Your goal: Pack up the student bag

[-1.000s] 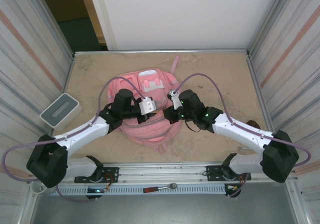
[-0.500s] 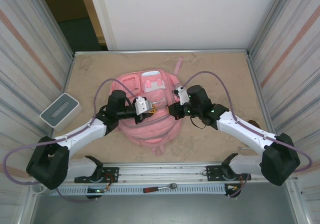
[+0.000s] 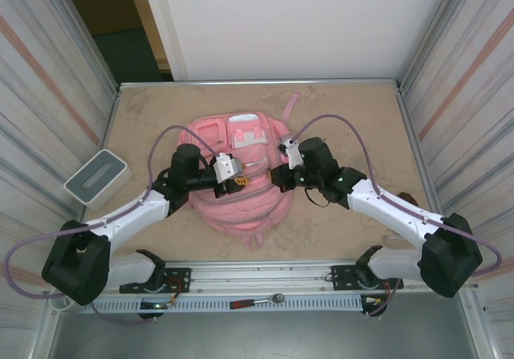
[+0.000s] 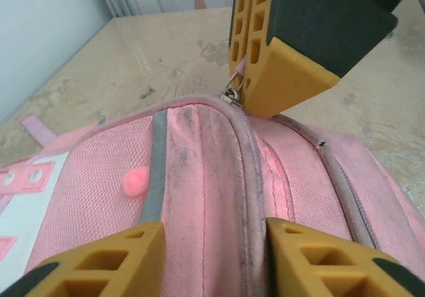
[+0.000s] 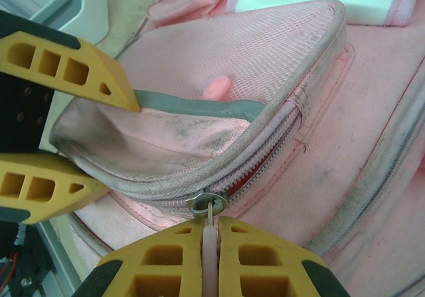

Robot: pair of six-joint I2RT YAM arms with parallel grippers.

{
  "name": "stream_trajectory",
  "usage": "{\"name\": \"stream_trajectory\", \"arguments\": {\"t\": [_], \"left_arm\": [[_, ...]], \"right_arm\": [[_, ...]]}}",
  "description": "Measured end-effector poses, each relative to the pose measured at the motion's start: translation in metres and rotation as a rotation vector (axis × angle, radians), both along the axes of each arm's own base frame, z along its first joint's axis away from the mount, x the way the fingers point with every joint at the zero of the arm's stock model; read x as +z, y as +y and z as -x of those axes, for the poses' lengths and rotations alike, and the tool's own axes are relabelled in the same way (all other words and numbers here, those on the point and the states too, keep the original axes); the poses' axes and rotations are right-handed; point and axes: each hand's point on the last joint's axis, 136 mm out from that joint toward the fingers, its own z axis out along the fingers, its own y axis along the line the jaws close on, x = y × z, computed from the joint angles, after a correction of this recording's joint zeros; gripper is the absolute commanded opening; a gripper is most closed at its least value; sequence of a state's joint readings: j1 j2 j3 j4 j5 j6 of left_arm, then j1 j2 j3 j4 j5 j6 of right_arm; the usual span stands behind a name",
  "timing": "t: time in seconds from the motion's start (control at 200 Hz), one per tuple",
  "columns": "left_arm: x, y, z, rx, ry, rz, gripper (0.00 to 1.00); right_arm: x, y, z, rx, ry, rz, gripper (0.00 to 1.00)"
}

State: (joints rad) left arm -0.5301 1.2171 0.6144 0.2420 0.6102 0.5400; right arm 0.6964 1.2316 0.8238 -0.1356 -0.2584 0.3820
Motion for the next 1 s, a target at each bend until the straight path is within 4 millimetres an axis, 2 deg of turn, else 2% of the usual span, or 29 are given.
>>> {"name": "stream_trajectory", "arguments": {"t": [0.145,0.306,0.391,0.571,0.726,0.882,1.002], "left_arm": [[0.004,-0.012,0.011,-0.029,-0.047,-0.041,0.56],[0.007,-0.021,0.011,-0.036,-0.076,-0.074,0.54],[0.001,-0.021,0.006,-0.023,-0.069,-0.095,0.43],[-0.009,-0.021,0.004,-0.021,-0.058,-0.121,0.11],[-0.001,-0.013,0.005,-0.036,-0.044,-0.047,0.03],[0.008,0.002,0.013,-0.063,-0.032,0.074,0.05],[0.009,0.006,0.012,-0.062,-0.015,0.093,0.30]], "right_arm": [[0.000,0.002,0.002,0.004,0.001,0.001,0.00],[0.000,0.003,0.004,0.009,0.002,0.000,0.00],[0.000,0.005,0.006,0.015,0.004,-0.003,0.00],[-0.001,0.006,0.008,0.019,0.004,0.004,0.00],[-0.001,0.000,0.003,0.006,0.009,0.002,0.00],[0.007,0.005,0.003,0.044,0.020,-0.051,0.00],[0.009,0.006,-0.002,0.036,0.025,-0.058,0.00]]}}
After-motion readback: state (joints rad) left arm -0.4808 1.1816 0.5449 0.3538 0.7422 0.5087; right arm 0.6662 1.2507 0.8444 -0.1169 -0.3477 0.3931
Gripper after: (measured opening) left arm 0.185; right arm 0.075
